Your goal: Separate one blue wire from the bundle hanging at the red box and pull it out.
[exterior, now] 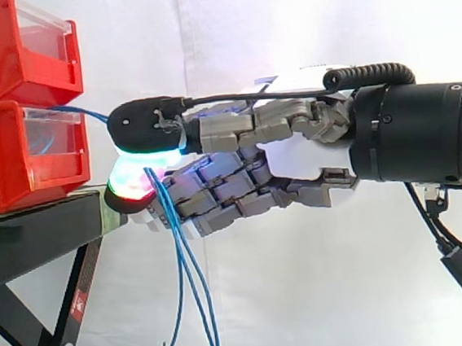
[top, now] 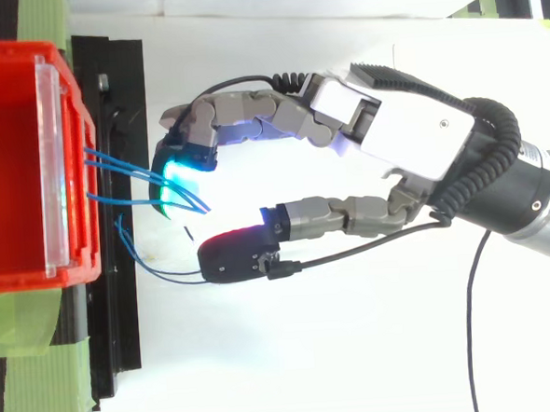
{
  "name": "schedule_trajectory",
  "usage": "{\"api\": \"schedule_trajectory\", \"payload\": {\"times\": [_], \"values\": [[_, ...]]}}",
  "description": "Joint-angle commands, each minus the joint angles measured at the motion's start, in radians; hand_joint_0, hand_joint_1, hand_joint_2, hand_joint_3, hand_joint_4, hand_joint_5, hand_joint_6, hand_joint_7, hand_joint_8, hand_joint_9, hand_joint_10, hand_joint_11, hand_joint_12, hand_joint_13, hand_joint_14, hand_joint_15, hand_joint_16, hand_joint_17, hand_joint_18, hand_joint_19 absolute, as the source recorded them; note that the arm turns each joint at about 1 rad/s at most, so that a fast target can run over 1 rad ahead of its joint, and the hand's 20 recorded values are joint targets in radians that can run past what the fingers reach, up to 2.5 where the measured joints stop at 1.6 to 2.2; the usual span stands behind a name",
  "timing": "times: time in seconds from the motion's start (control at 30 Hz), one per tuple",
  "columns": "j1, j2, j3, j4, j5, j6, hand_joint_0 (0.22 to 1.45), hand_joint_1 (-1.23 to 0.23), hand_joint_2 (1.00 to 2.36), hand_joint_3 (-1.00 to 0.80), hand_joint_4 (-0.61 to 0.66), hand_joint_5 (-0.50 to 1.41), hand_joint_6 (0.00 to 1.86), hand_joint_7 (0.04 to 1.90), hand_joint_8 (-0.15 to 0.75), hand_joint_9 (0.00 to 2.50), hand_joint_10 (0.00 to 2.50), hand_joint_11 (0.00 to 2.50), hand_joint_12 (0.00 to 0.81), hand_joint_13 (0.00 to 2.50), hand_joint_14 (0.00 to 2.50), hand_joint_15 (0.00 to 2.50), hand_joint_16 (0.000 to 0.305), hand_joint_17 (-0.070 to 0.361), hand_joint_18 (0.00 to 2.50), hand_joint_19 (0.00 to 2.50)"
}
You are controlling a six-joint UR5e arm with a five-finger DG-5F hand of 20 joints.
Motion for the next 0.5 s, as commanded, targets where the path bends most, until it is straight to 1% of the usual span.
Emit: {"api": "schedule_trajectory", "payload": {"times": [0.0, 0.2, 0.43, 0.47], "values": [[0.0, -0.001, 0.0, 0.0, 0.0, 0.0, 0.67, -0.58, 1.02, -0.23, 0.24, -0.13, 0.57, 1.24, 0.317, 0.64, 0.01, 0.4, 0.352, 0.43, 0.01, 0.25, 0.047, 0.107, 0.31, 0.41], [0.0, -0.001, 0.0, 0.0, 0.0, 0.0, 0.69, -0.65, 1.02, -0.18, 0.25, -0.13, 0.58, 1.23, 0.314, 0.68, 0.01, 0.47, 0.351, 0.46, 0.01, 0.26, 0.048, 0.107, 0.34, 0.41], [0.0, 0.004, 0.0, -0.005, 0.001, 0.001, 0.7, -0.66, 1.03, -0.16, 0.28, -0.13, 0.6, 1.23, 0.327, 0.75, 0.01, 0.52, 0.352, 0.53, 0.01, 0.29, 0.046, 0.104, 0.39, 0.4], [0.0, 0.009, 0.0, -0.015, 0.001, 0.001, 0.7, -0.66, 1.03, -0.16, 0.28, -0.13, 0.6, 1.23, 0.326, 0.76, 0.01, 0.53, 0.351, 0.54, 0.01, 0.3, 0.046, 0.103, 0.39, 0.4]]}}
